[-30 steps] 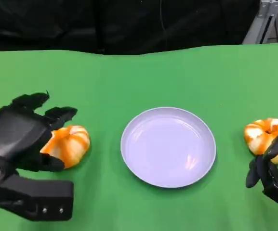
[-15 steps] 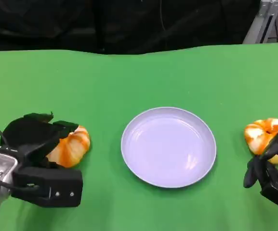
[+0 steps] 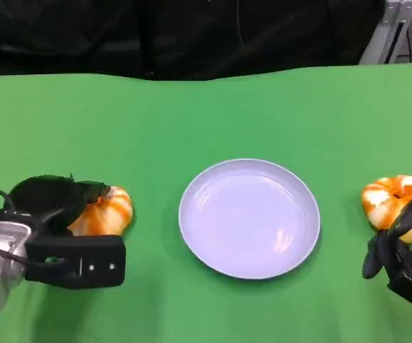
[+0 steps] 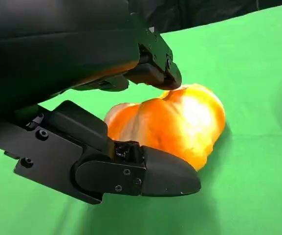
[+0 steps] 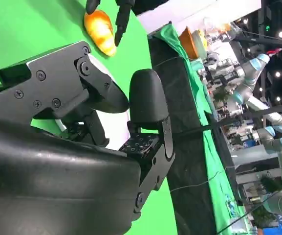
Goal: Grasp the bread from the table and place it into the plate.
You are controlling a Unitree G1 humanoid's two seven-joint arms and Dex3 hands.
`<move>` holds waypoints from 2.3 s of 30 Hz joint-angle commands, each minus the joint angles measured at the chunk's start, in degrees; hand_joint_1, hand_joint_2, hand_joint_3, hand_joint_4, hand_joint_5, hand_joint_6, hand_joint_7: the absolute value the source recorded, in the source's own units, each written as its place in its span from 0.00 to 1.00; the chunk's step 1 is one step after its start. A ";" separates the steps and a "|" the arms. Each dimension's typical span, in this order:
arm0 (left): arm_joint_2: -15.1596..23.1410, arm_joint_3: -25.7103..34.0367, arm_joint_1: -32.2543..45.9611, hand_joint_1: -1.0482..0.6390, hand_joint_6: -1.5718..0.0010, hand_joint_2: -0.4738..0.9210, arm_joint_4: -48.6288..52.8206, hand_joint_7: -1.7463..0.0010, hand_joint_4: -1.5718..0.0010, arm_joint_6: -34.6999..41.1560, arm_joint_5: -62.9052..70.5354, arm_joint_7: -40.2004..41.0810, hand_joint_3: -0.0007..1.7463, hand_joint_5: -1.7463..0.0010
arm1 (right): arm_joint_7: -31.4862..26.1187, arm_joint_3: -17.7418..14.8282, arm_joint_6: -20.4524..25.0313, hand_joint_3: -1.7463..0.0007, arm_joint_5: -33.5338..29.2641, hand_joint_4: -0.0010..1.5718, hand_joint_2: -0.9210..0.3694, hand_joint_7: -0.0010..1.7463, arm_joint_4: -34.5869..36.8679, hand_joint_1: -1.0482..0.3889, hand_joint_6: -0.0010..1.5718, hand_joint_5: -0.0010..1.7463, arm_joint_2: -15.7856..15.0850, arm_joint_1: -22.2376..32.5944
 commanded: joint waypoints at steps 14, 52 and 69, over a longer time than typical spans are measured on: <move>-0.74 -3.88 -3.12 0.07 0.70 1.00 8.60 0.99 0.71 -2.18 -3.04 1.93 0.27 0.98 | -0.01 -0.56 -0.48 0.37 0.33 0.50 0.23 0.89 0.34 0.67 0.45 1.00 -0.51 -0.20; -0.71 0.81 -2.10 0.56 0.65 0.93 2.57 0.00 0.60 -10.15 -11.69 12.05 0.31 0.00 | -0.03 -0.49 -0.87 0.38 0.09 0.50 0.22 0.89 0.71 0.67 0.45 1.00 -0.71 -0.37; -6.52 -0.95 -6.15 0.56 0.65 0.92 -11.28 0.00 0.60 -8.90 -10.70 3.43 0.28 0.00 | 0.24 -0.15 -1.22 0.37 0.13 0.50 0.24 0.89 0.92 0.67 0.45 1.00 -0.28 -0.50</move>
